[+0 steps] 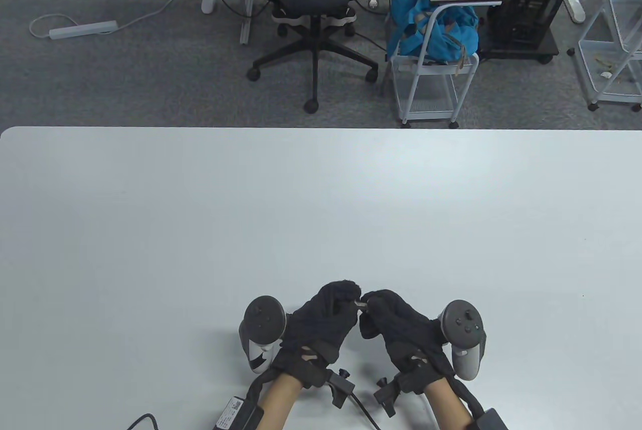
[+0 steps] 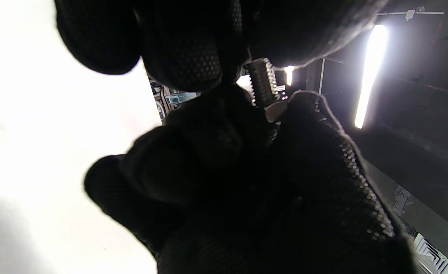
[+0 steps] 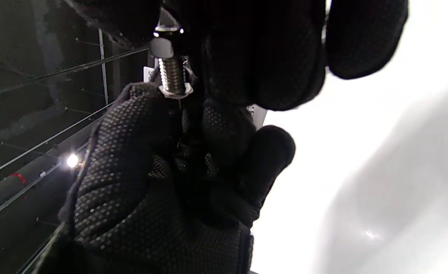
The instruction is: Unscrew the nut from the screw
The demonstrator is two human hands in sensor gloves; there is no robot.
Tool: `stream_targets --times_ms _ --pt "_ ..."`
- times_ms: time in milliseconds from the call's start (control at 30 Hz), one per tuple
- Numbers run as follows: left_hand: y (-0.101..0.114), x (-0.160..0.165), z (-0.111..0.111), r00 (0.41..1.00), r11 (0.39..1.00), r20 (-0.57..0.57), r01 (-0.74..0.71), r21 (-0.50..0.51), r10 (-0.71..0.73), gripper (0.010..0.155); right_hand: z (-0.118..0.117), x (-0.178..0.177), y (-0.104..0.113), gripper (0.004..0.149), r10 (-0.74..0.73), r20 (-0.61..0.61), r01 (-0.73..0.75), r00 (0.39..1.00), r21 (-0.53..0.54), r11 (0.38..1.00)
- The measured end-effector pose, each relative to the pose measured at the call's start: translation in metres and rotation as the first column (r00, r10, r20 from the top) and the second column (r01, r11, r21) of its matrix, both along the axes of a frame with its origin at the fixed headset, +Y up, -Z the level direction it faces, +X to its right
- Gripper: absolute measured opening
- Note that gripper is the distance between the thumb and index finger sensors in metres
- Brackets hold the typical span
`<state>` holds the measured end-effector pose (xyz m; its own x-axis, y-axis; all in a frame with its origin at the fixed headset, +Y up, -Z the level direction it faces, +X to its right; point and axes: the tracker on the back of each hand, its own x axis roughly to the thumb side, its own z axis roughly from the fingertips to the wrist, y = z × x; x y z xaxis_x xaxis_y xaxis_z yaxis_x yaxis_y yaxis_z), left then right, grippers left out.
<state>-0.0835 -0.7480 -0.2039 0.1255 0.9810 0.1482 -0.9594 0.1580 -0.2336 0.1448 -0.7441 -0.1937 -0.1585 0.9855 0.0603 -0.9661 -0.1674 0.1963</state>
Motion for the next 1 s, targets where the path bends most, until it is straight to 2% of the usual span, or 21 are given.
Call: stream_targets --times_ms 133,400,567,667,800,1000 --pt "0.001 -0.001 -0.001 1.000 1.000 0.010 -0.009 -0.007 0.009 0.050 -0.001 0.001 0.002 0.055 -0.037 -0.014 0.037 0.999 0.012 0.999" --pt "0.000 -0.003 0.000 1.000 0.999 -0.016 -0.025 -0.025 0.025 0.049 0.001 0.000 0.009 0.051 -0.021 -0.014 0.023 1.000 0.082 0.996" --pt "0.001 -0.003 0.000 0.999 0.999 -0.026 -0.035 -0.022 0.035 0.049 -0.001 0.000 0.004 0.065 -0.058 -0.053 0.060 0.997 0.030 0.998" --pt "0.001 -0.003 -0.001 0.999 0.999 -0.021 -0.028 -0.015 0.028 0.048 0.000 0.002 -0.004 0.071 -0.033 -0.004 0.033 0.999 -0.043 0.999" --pt "0.000 -0.002 -0.001 1.000 1.000 -0.013 -0.013 -0.006 0.013 0.048 -0.001 0.002 -0.005 0.060 -0.017 0.005 0.017 1.000 -0.048 0.999" --pt "0.000 -0.002 -0.001 1.000 1.000 -0.013 -0.015 -0.013 0.015 0.048 -0.001 0.001 0.004 0.055 -0.008 -0.005 0.008 1.000 0.044 0.999"
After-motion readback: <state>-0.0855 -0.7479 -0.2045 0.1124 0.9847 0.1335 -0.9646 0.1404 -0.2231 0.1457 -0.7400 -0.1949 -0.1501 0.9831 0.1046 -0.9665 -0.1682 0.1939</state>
